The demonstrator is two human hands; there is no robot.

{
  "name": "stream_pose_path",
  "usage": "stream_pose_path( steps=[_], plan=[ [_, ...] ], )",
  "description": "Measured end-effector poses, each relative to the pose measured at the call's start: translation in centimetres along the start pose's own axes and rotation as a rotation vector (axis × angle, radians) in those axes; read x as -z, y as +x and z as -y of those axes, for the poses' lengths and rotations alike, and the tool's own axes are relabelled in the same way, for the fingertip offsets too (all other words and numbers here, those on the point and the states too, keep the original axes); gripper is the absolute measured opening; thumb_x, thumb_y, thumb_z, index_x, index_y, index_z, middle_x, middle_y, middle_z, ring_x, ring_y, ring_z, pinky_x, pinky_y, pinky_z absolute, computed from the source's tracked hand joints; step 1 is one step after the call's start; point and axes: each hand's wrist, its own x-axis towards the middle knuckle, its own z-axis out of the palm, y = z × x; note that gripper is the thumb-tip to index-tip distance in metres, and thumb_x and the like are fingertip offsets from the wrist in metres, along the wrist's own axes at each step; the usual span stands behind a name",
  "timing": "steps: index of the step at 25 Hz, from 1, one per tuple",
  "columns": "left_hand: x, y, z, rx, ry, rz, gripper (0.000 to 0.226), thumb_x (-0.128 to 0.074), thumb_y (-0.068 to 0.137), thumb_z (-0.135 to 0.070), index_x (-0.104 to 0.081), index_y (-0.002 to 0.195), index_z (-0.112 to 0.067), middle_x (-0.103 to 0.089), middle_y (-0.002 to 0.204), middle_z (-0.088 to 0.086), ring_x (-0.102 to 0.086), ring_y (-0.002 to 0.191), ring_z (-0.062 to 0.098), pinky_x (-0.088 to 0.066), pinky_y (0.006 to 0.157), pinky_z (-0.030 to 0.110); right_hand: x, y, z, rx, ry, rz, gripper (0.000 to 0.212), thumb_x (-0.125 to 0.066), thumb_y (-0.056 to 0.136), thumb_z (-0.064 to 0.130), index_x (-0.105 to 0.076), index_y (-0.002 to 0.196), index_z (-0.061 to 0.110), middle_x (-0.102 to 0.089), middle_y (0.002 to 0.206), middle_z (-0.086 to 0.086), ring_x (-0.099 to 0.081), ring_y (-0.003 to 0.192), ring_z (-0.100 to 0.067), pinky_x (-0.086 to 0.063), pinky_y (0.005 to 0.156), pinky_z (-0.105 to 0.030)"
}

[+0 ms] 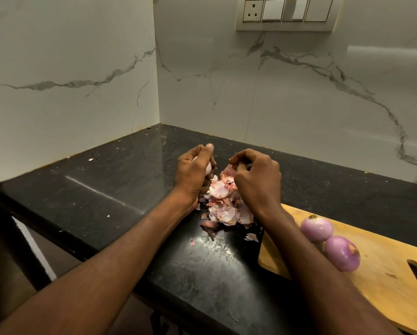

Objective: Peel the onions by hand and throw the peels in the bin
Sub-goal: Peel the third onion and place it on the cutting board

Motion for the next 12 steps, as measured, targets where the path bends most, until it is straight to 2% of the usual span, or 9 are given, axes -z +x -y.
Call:
stream_pose_path(
  steps=[2, 4, 7, 10, 12],
  plan=[
    [-0.03, -0.03, -0.05, 0.018, 0.017, 0.050, 0.050, -0.050, 0.106, -0.051, -0.060, 0.074, -0.013, -0.051, 0.062, 0.009, -0.036, 0.041, 0.013, -0.027, 0.038, 0.019, -0.01, -0.02, -0.03, 0.028, 0.008, -0.026, 0.012, -0.067, 0.098, 0.017, -0.077, 0.104, 0.020, -0.076, 0.091, 0.006, -0.069, 0.078, -0.007, -0.061, 0.073, -0.035],
    [0.01, 0.01, -0.15, 0.038, -0.004, 0.103, 0.059, -0.039, 0.107, -0.057, -0.065, 0.081, -0.011, -0.059, 0.068, 0.009, -0.044, 0.045, 0.013, -0.030, 0.039, 0.019, 0.01, 0.00, 0.04, 0.033, -0.022, -0.030, 0.011, -0.072, 0.097, 0.028, -0.076, 0.099, 0.018, -0.072, 0.080, 0.007, -0.065, 0.068, -0.007, -0.057, 0.063, -0.032],
    [0.10, 0.39, 0.11, 0.047, -0.073, 0.098, 0.053, -0.036, 0.111, -0.045, -0.076, 0.099, -0.012, -0.066, 0.087, 0.012, -0.053, 0.060, 0.012, -0.035, 0.044, 0.022, 0.10, 0.10, -0.14, -0.019, -0.054, -0.025, 0.023, -0.065, 0.101, 0.035, -0.066, 0.086, 0.018, -0.061, 0.067, 0.008, -0.054, 0.058, -0.006, -0.041, 0.056, -0.026],
    [0.13, 0.62, 0.25, 0.090, -0.118, 0.096, 0.036, -0.044, 0.108, -0.028, -0.073, 0.120, -0.011, -0.062, 0.097, 0.011, -0.051, 0.069, 0.011, -0.037, 0.050, 0.025, 0.15, 0.24, -0.12, 0.027, -0.045, -0.023, 0.010, -0.066, 0.099, 0.021, -0.060, 0.092, 0.018, -0.058, 0.073, 0.008, -0.055, 0.064, -0.008, -0.047, 0.060, -0.032],
    [0.23, 0.75, 0.20, 0.112, -0.170, 0.080, 0.029, -0.048, 0.106, -0.022, -0.070, 0.123, -0.011, -0.063, 0.102, 0.012, -0.056, 0.076, 0.013, -0.042, 0.054, 0.026, 0.18, 0.25, -0.06, 0.077, -0.054, -0.003, 0.012, -0.067, 0.094, 0.010, -0.065, 0.098, 0.021, -0.065, 0.083, 0.007, -0.061, 0.072, -0.010, -0.056, 0.066, -0.035]
  ],
)
